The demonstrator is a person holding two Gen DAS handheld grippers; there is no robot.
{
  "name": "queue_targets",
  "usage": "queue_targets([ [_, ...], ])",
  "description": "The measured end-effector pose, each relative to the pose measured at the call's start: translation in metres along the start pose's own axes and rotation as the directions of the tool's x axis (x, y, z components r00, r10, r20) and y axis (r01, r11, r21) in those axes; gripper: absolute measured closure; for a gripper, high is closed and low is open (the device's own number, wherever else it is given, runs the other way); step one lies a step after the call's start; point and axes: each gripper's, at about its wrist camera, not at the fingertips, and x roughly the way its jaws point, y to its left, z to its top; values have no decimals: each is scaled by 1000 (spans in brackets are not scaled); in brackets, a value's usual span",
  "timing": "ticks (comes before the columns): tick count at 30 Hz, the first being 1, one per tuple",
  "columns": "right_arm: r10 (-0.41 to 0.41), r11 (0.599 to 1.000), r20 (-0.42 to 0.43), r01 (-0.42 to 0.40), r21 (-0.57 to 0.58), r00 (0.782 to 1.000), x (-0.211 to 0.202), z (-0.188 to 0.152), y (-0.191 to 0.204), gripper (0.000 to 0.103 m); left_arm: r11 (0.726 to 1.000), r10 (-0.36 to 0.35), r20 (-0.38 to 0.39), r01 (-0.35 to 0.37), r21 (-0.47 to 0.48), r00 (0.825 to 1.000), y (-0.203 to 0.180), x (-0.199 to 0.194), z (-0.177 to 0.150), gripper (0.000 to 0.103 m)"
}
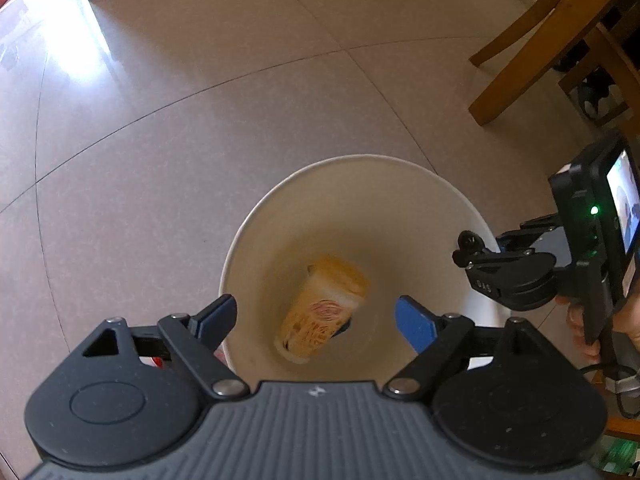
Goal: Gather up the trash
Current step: 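Carry the milk-tea cup over the bin and open the left gripper, then move the left gripper to the crumpled white tissue and grasp it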
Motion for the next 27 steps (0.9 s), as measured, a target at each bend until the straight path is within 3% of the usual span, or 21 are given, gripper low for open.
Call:
queue_targets([
  [15,5,1000,-9,-5,12,1000,1,5,-2,91,998,53,53,-51,-35,997,16,-14,-12,12],
  [27,11,999,-24,-10,42,1000,4,7,-6,91,979,171,94,-158,-129,981,53,-29,-47,12],
])
